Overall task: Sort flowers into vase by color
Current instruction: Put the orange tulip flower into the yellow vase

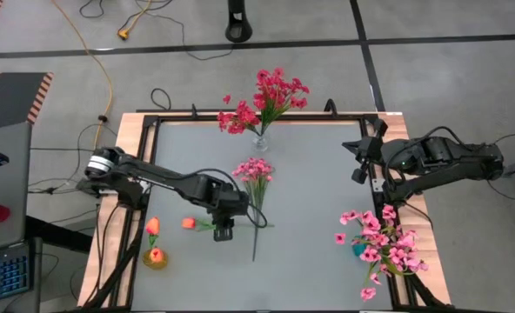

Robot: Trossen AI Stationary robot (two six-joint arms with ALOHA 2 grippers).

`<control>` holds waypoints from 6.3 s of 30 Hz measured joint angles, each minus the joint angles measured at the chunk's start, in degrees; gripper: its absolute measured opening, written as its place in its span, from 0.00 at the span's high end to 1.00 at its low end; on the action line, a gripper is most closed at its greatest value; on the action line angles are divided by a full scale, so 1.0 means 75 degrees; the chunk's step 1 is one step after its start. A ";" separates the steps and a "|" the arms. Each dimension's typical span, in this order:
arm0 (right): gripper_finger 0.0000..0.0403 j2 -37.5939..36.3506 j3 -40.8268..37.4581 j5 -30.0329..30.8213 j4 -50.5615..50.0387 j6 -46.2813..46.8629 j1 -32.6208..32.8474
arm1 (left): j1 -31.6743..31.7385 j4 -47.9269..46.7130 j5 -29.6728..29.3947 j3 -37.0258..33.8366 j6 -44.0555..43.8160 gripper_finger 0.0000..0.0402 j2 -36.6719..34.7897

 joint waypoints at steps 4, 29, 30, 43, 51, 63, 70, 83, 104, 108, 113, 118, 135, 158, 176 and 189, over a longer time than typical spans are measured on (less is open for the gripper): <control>0.91 -0.0001 -0.0001 0.0000 0.0000 -0.0002 0.0000 | -0.0002 -0.0003 0.0057 -0.0002 0.0262 0.66 0.0397; 0.91 -0.0003 -0.0003 0.0001 0.0003 0.0001 0.0000 | -0.0005 -0.0157 -0.0214 0.0018 0.0607 0.75 0.1904; 0.91 -0.0003 -0.0003 -0.0002 0.0003 0.0001 -0.0003 | -0.0005 -0.0176 -0.0245 0.0018 0.0607 0.78 0.1885; 0.91 -0.0003 -0.0003 -0.0002 0.0021 0.0004 -0.0001 | -0.0008 -0.1509 -0.0719 0.0175 0.1776 0.99 0.1878; 0.91 -0.0003 -0.0003 -0.0717 0.0121 0.0735 0.0000 | -0.0002 -0.2022 -0.2378 0.0566 0.4117 1.00 0.1875; 0.91 -0.0003 -0.0003 -0.2118 0.0897 0.1517 0.0006 | 0.0001 -0.2053 -0.2804 0.0560 0.7248 1.00 0.1874; 0.91 0.0199 -0.0003 -0.2144 0.0929 0.2806 0.0006 | 0.0003 -0.2037 -0.3573 0.0560 0.7607 0.99 0.1875; 0.82 0.0999 -0.0003 -0.2176 0.1158 0.2952 0.0006 | -0.0063 -0.2024 -0.4324 0.0560 0.6148 0.71 0.1872; 0.63 0.1058 -0.0003 -0.2171 0.1457 0.2335 0.0003 | 0.0153 -0.2495 -0.1629 0.1373 -0.4447 0.68 0.1861; 0.63 0.1058 -0.0003 -0.2171 0.1457 0.2335 0.0003 | 0.0284 -0.2469 -0.1612 0.1373 -0.6574 0.68 0.1861; 0.63 0.1058 -0.0003 -0.2171 0.1457 0.2335 0.0003 | 0.0321 -0.1910 -0.1945 0.1373 -0.8179 0.68 0.1861; 0.63 0.1058 -0.0003 -0.2168 0.1454 0.2335 0.0003 | 0.0321 -0.1843 -0.2306 0.1373 -0.9582 0.68 0.1861; 0.63 0.1058 -0.0003 -0.2165 0.1469 0.2335 0.0006 | 0.0356 -0.2791 -0.3003 0.1346 -1.2696 0.68 0.2494; 0.63 0.1058 -0.0003 -0.2162 0.1610 0.2335 0.0003 | 0.0685 -0.2526 -0.3375 0.1356 -1.1862 0.71 0.3195; 0.63 0.1058 -0.0003 -0.2162 0.1609 0.2338 0.0003 | 0.0680 -0.2639 -0.3692 0.1332 -1.0567 1.00 0.3008; 0.63 0.1058 -0.0003 -0.2162 0.1609 0.2338 0.0003 | 0.0162 -0.2555 -0.4901 0.1335 -0.8268 1.00 0.0667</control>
